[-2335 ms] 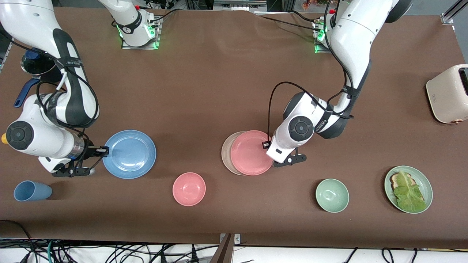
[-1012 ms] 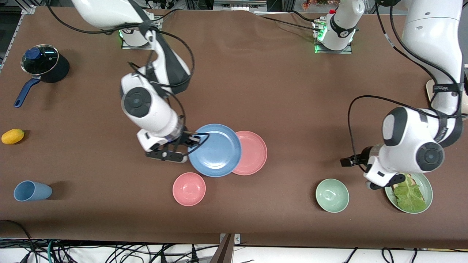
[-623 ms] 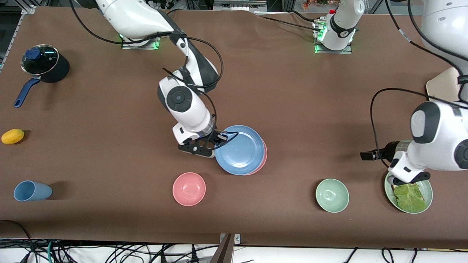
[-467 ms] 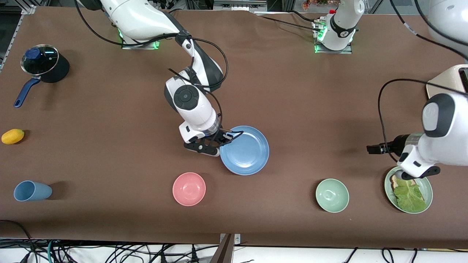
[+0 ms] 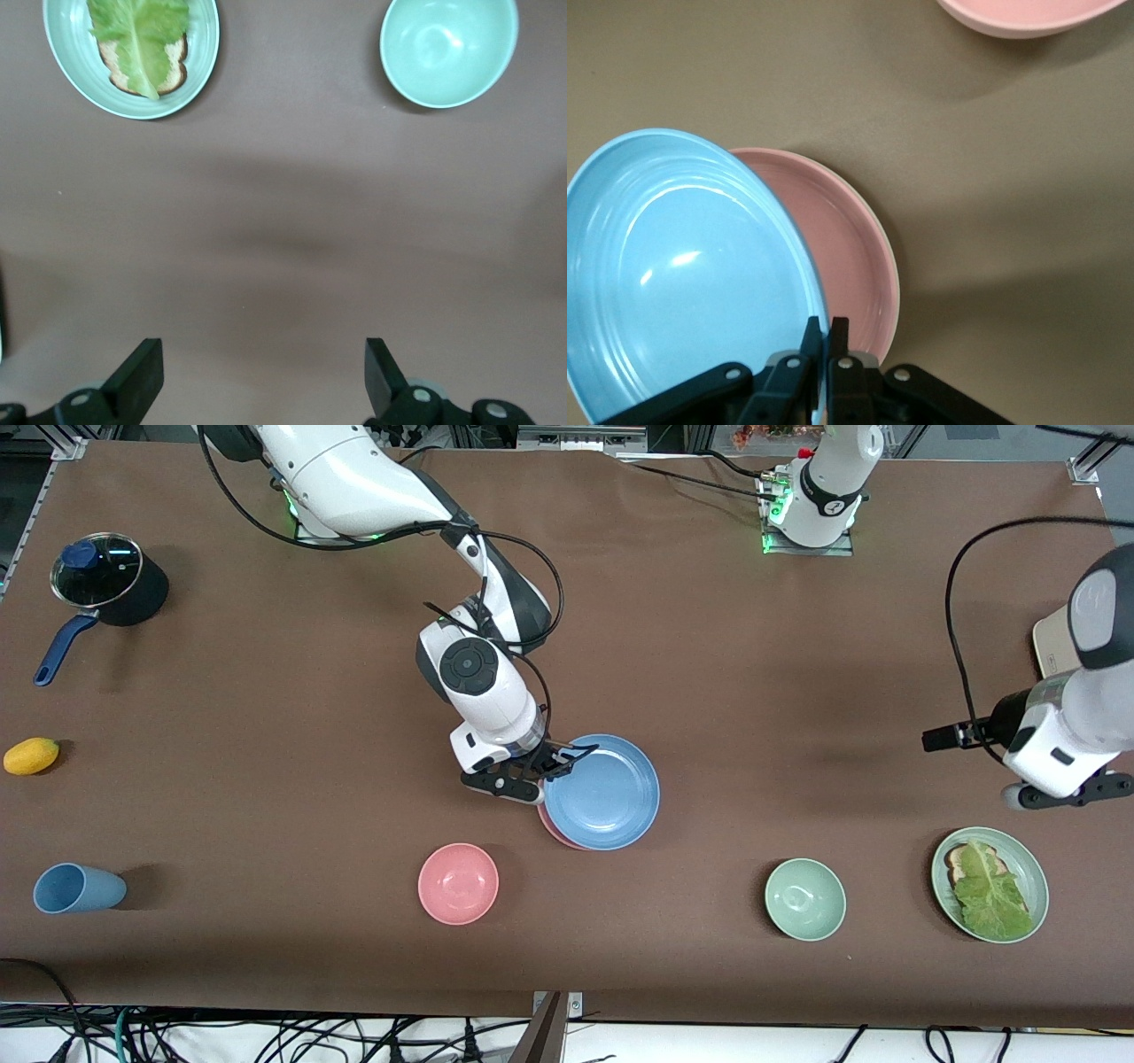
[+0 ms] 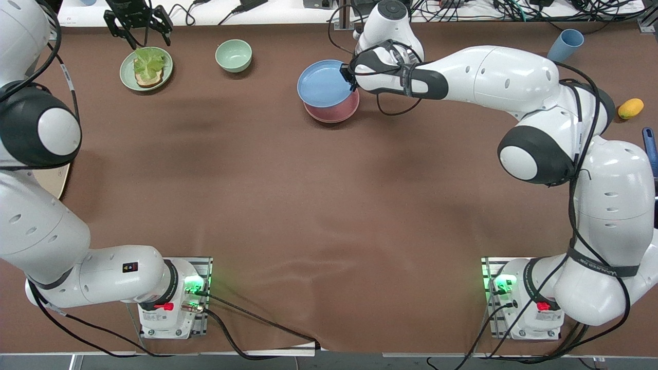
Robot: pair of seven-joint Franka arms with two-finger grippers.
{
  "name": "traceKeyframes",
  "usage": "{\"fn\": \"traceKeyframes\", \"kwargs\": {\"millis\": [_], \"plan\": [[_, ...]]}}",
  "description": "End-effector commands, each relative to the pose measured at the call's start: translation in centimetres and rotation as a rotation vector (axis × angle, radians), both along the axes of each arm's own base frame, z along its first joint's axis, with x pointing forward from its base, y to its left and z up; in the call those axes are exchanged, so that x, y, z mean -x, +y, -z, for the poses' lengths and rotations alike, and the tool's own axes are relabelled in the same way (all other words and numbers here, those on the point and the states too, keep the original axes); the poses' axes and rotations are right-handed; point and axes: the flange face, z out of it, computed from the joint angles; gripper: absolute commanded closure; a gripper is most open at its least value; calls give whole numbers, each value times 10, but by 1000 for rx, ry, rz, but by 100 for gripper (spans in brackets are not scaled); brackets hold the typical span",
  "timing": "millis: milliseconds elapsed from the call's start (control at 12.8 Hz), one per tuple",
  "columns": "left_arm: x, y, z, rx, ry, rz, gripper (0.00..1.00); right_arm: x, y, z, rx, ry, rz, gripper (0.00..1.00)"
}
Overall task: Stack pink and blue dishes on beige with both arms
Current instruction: 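Open the right gripper on the blue plate while the left gripper returns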
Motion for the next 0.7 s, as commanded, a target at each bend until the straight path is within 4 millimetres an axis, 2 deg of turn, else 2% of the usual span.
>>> {"fn": "traceKeyframes", "kwargs": {"millis": [0, 78, 156, 389, 545, 623], "plan": [[39, -10, -51, 37, -74, 11, 0, 3, -1, 6, 10, -18, -31, 100], [43, -14, -60, 35, -89, 18, 0, 3, -1, 9, 11, -17, -32, 100], [44, -10, -63, 43, -96, 15, 0, 3, -1, 12, 14, -16, -33, 100], [52, -5, -83, 54, -131, 268, 0, 8, -3, 24, 12, -27, -43, 100], [52, -5, -82, 5, -122, 296, 0, 9, -4, 27, 11, -31, -53, 100], [52, -6, -79, 4, -121, 290, 0, 9, -5, 27, 11, -31, -50, 90]]}}
